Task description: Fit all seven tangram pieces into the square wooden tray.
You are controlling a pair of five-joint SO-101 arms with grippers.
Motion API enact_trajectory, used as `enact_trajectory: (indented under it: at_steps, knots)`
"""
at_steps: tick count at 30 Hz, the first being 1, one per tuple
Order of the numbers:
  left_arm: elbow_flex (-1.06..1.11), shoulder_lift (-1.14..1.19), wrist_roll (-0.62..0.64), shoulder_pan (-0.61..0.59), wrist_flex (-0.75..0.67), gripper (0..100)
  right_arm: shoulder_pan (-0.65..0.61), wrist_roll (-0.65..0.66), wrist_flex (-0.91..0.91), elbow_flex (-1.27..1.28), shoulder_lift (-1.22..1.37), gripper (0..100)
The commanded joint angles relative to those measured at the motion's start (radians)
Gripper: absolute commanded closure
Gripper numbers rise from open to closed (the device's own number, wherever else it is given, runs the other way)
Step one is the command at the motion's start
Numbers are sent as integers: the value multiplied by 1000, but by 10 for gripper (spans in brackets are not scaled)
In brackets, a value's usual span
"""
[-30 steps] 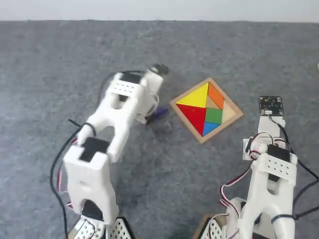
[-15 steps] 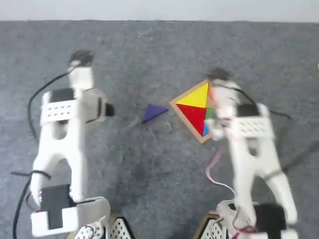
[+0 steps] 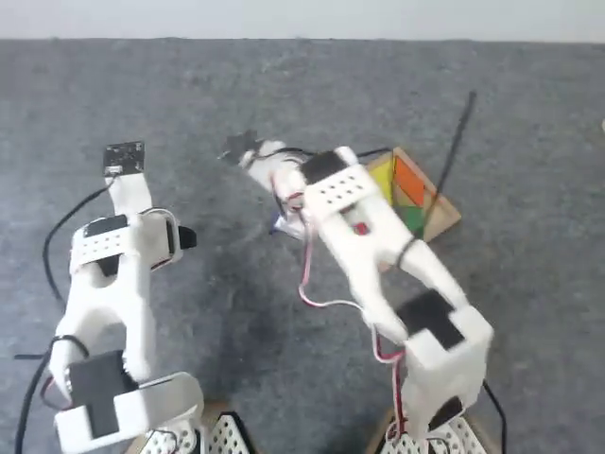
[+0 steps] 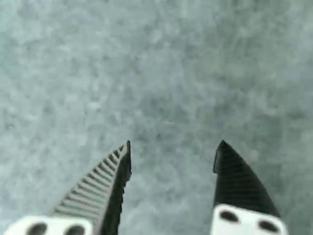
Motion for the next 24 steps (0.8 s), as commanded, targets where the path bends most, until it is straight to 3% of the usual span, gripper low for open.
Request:
enact_trajectory:
  at_steps: [1,8,18,24]
  knots:
    - [-7,-58,3,5,-23,733,-18,195,15,-138,62,740]
    - [-5,-58,2,8,-23,733,-16,529,165,-307,209,654]
    - [-4,-58,2,9,-21,734,-38,658,143,-466,360,654]
    - [1,-58,2,11,-21,734,-41,671,143,-539,473,656]
